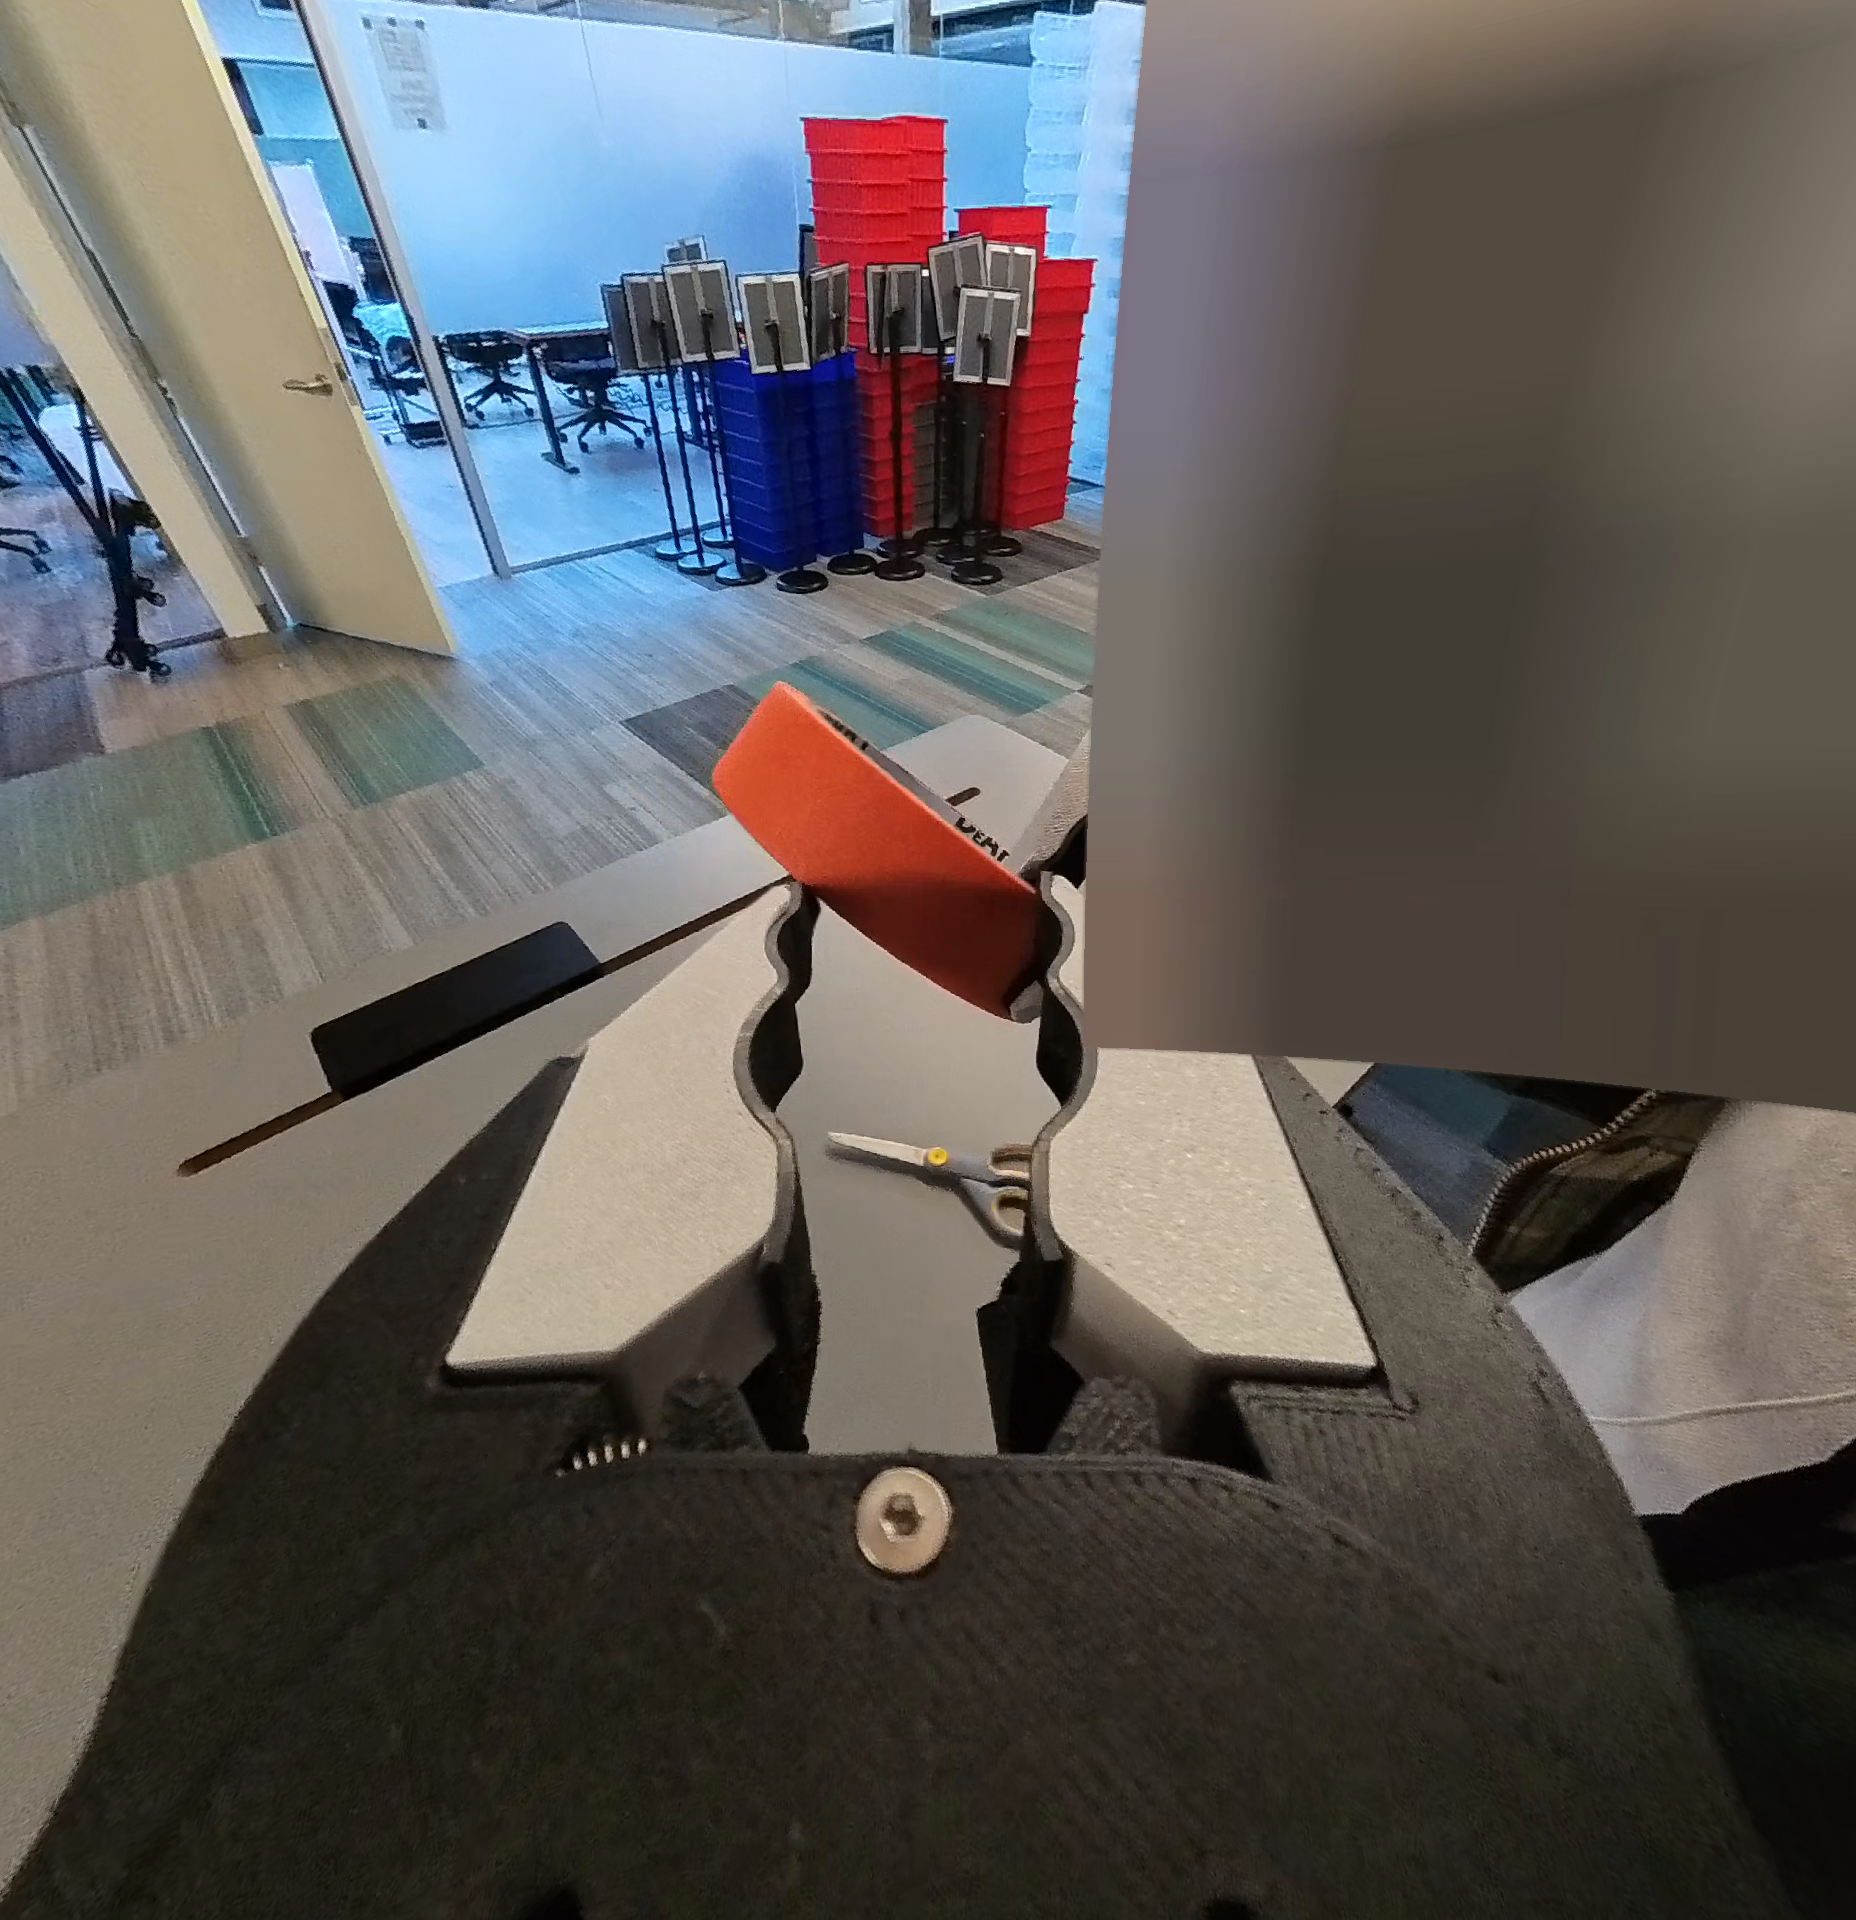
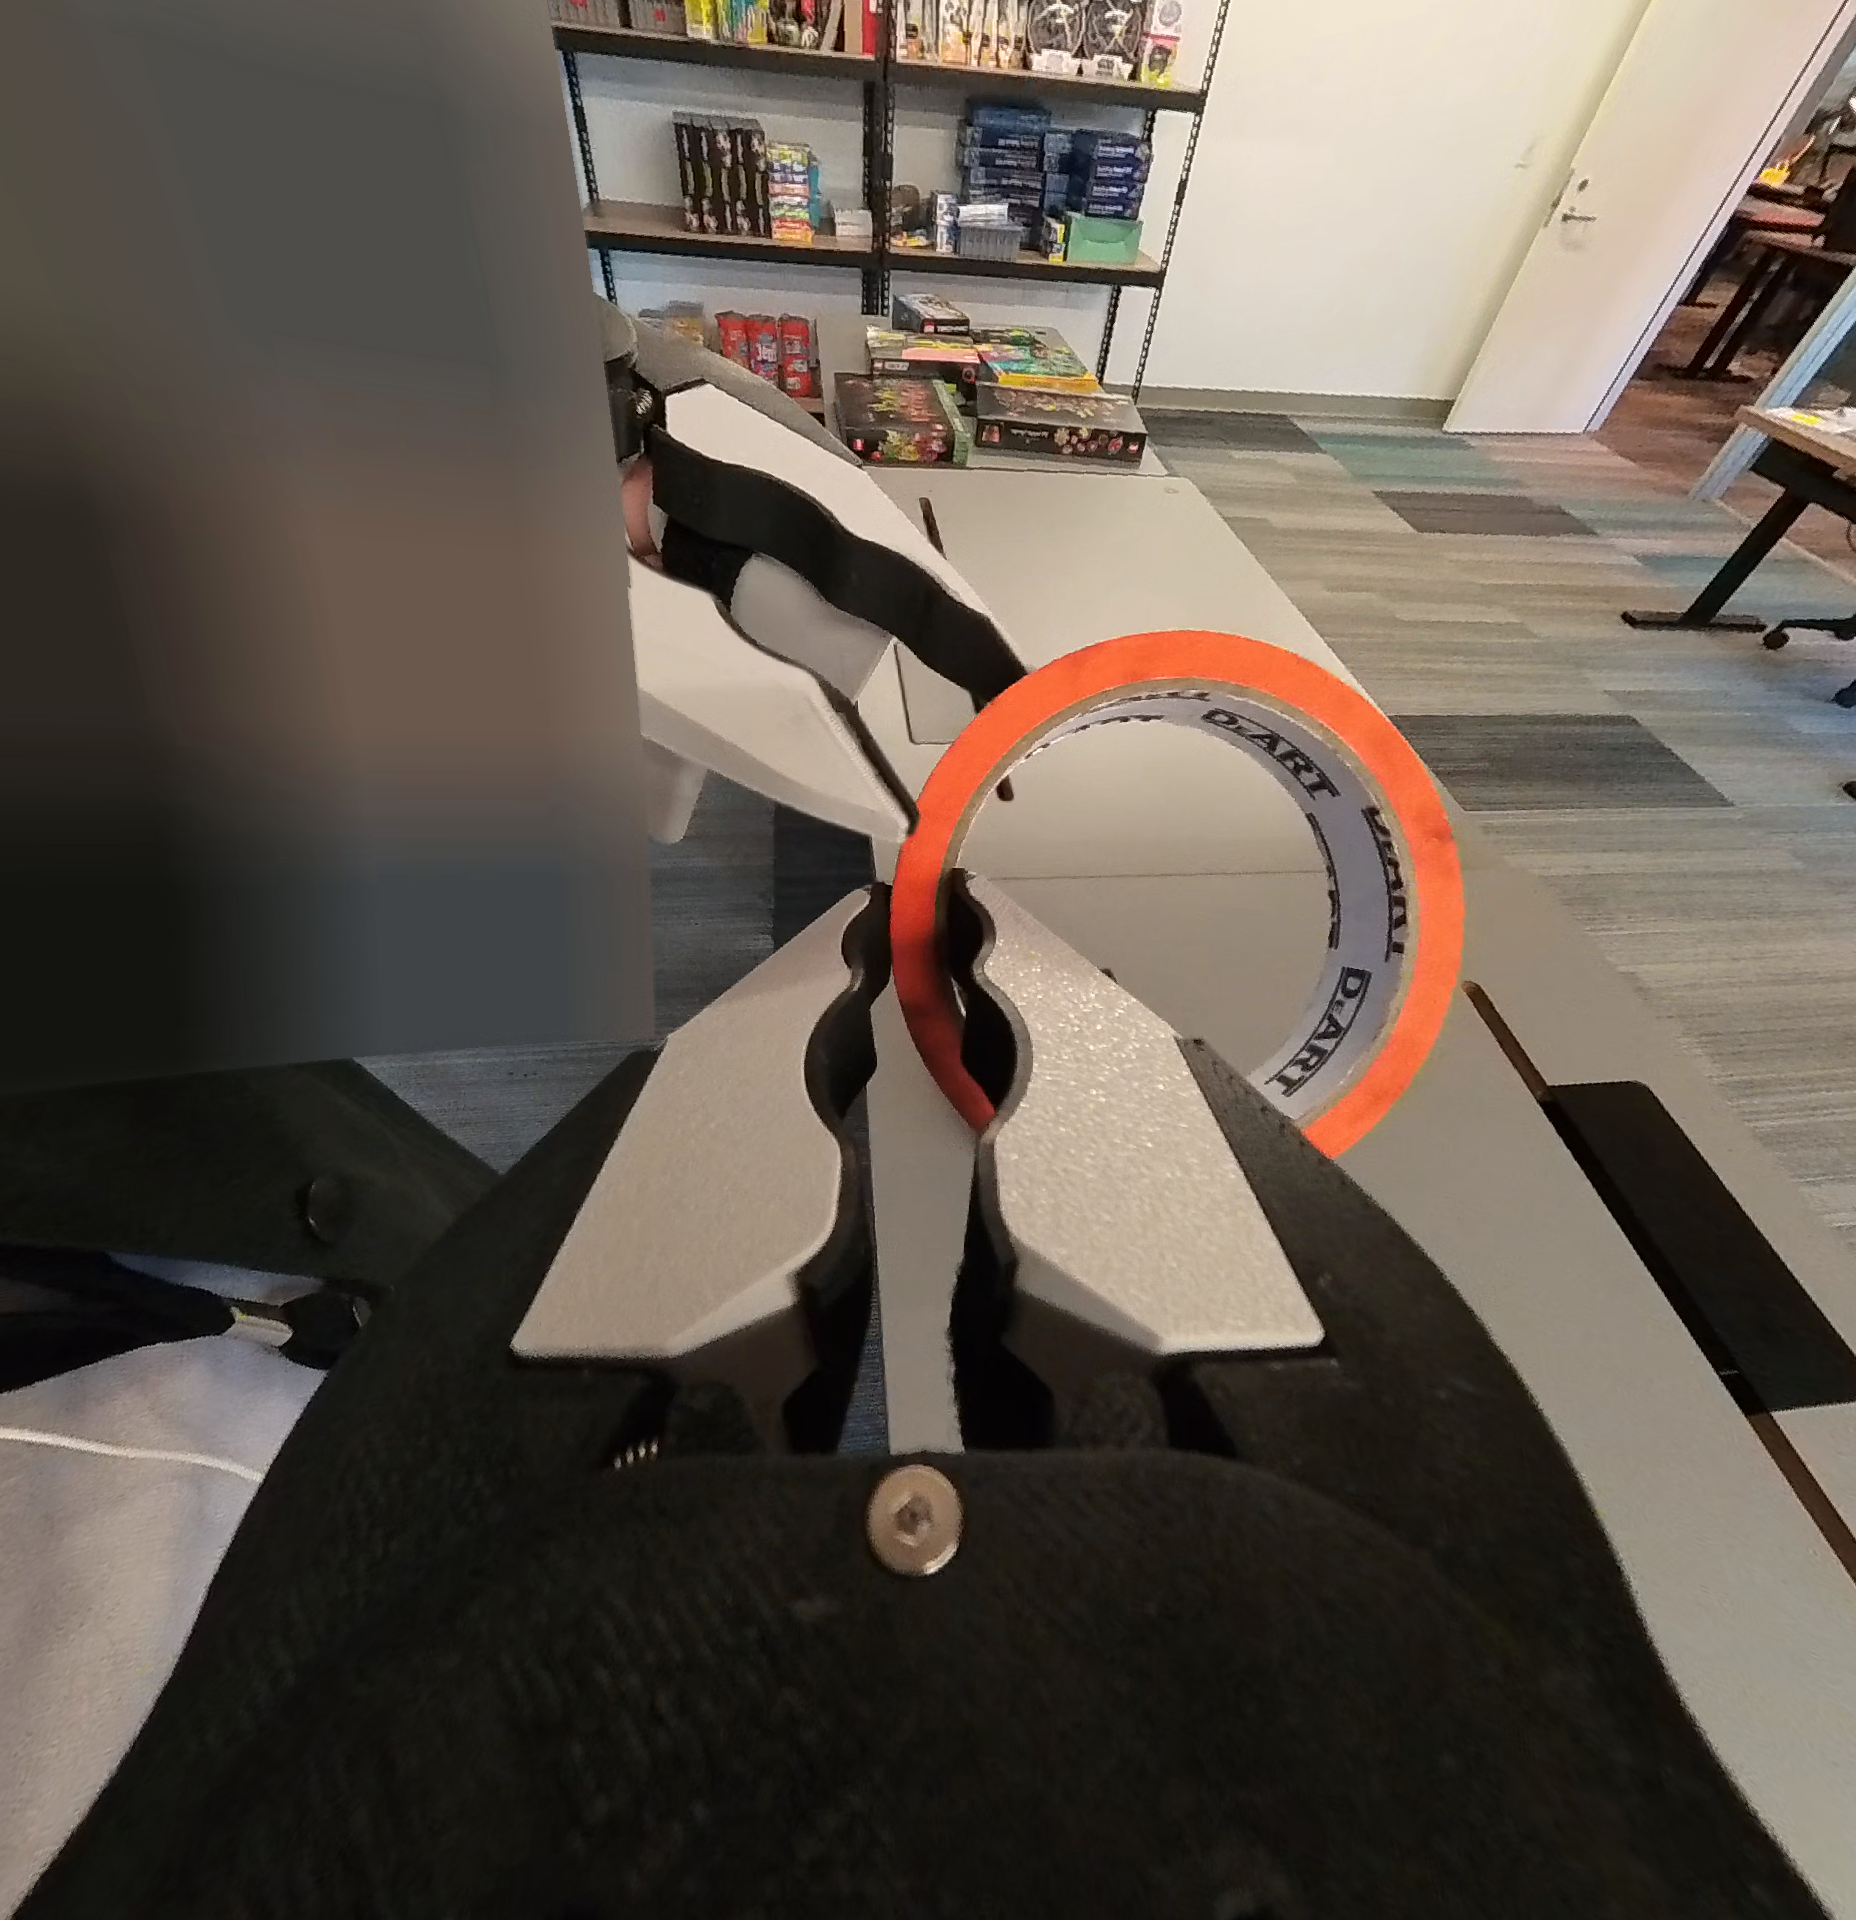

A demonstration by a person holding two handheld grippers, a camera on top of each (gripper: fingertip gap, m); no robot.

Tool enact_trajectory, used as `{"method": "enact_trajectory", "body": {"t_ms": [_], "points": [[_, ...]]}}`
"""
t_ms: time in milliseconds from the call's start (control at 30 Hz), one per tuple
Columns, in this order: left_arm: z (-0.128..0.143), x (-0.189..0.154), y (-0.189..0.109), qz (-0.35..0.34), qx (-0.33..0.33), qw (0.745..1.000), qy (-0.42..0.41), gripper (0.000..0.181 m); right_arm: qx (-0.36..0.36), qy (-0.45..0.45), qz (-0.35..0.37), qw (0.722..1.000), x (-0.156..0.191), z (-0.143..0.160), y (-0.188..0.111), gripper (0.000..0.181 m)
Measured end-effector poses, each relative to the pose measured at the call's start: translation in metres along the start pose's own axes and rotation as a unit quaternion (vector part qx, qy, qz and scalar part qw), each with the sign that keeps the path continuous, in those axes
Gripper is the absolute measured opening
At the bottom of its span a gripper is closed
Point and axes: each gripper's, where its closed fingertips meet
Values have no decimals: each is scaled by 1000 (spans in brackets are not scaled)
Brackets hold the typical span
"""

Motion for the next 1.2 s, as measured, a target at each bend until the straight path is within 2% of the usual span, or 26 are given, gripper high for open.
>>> {"method": "enact_trajectory", "body": {"t_ms": [567,733,833,933,1200], "points": [[-1,3,-1,32,-14,998,-44,34,0,18,-17,1000,0,0,1,9],[0,6,-3,40,-20,997,-58,22,-1,32,-23,999,-1,0,0,9],[1,4,-3,43,-16,998,-50,26,1,41,-29,999,0,0,1,9],[2,-1,-3,56,-12,997,-46,39,3,52,-33,998,-1,0,1,9],[6,4,0,30,3,999,-32,37,13,20,-14,1000,0,2,4,9]]}}
Point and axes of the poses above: each gripper's, where its closed fingertips meet, y out along the fingers, z out of its underside, x = y × z across the jaws, and after that the axes turned 7 degrees about z, right-handed
